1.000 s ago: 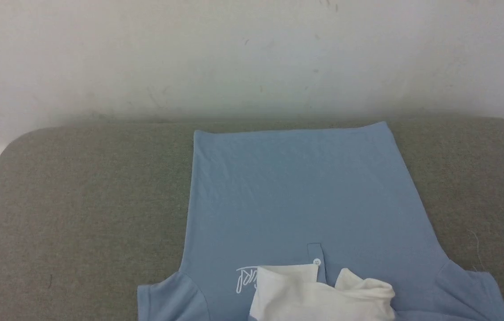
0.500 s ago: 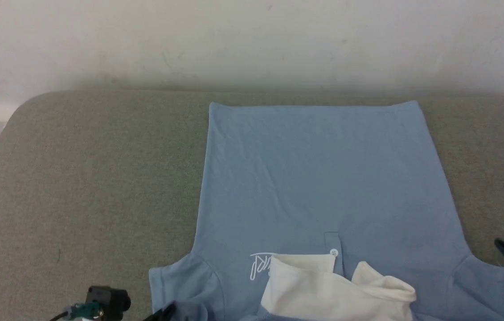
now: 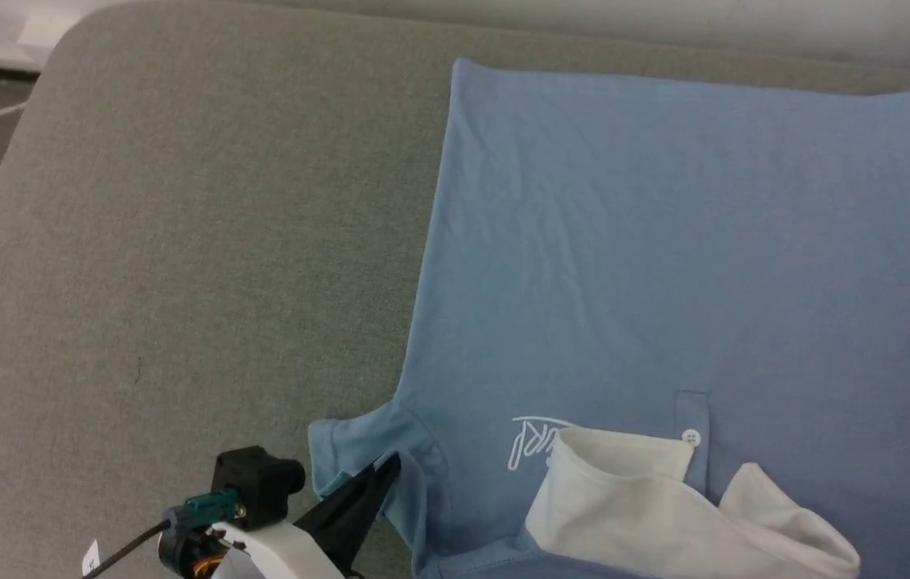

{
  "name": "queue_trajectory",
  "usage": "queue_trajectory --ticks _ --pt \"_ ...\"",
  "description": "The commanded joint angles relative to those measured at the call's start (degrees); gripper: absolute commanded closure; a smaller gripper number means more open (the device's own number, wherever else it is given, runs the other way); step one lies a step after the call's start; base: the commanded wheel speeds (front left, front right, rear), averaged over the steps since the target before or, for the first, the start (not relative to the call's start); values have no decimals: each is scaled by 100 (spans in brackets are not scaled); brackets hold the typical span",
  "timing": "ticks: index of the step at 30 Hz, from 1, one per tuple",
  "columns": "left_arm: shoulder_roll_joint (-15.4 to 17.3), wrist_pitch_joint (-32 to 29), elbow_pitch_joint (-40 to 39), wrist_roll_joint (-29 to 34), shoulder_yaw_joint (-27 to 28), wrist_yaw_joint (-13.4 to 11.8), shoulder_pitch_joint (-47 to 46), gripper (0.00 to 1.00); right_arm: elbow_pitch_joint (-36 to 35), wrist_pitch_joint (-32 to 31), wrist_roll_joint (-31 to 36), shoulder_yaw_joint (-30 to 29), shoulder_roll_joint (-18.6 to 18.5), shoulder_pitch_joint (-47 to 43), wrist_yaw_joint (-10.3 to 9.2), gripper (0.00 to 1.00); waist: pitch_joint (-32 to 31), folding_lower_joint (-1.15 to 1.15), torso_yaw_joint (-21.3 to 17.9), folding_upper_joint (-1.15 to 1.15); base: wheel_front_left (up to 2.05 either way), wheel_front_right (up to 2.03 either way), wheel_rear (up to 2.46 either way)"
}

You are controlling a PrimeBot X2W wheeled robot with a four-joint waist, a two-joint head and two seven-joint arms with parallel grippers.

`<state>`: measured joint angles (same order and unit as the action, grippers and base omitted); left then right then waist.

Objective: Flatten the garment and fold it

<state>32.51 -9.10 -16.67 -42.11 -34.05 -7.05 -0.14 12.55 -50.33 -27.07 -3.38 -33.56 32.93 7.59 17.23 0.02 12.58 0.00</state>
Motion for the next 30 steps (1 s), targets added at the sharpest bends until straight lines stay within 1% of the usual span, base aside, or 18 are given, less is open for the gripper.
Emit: queue_trajectory --ticks 1,4,6,10,13,17,24,25,26,27,30 --pt "-59 45 -49 74 -44 23 -101 100 169 -62 70 -6 -56 250 -10 0 810 -2 691 0 0 0 0" --pt "-197 122 -80 150 -102 19 -209 100 650 -181 326 -34 -217 817 -10 0 1026 -2 873 0 0 0 0" --pt "-292 173 -82 188 -133 7 -270 100 1000 -291 454 -146 -251 1130 -10 0 1136 -2 985 0 0 0 0" --pt "-538 280 -16 245 -220 -27 -384 100 1501 -373 746 -245 -376 1579 -10 0 1299 -2 1186 0 0 0 0" --pt "-718 380 67 253 -281 -14 -454 100 1724 -380 892 -241 -469 1807 -10 0 1404 -2 1292 0 0 0 0" --pt "-848 494 192 279 -338 27 -520 100 1926 -282 1174 -146 -623 2018 -10 0 1494 -2 1379 0 0 0 0" --pt "-928 598 354 273 -394 88 -547 100 2256 -242 1227 189 -713 1995 -10 0 1540 -2 1427 0 0 0 0" --pt "-934 605 370 269 -394 90 -551 100 2306 -249 1222 214 -741 1972 -10 6 1537 -2 1427 0 0 0 0" --pt "-937 610 385 263 -394 92 -554 100 2362 -276 1216 235 -764 1946 -10 76 1528 -2 1424 0 0 0 0" --pt "-935 613 399 255 -391 93 -553 100 2402 -305 1204 263 -784 1919 -10 100 1516 -2 1417 0 0 0 0" --pt "-915 613 433 250 -381 81 -548 100 2473 -265 1165 294 -816 1871 -10 100 1451 -2 1371 0 0 0 0"
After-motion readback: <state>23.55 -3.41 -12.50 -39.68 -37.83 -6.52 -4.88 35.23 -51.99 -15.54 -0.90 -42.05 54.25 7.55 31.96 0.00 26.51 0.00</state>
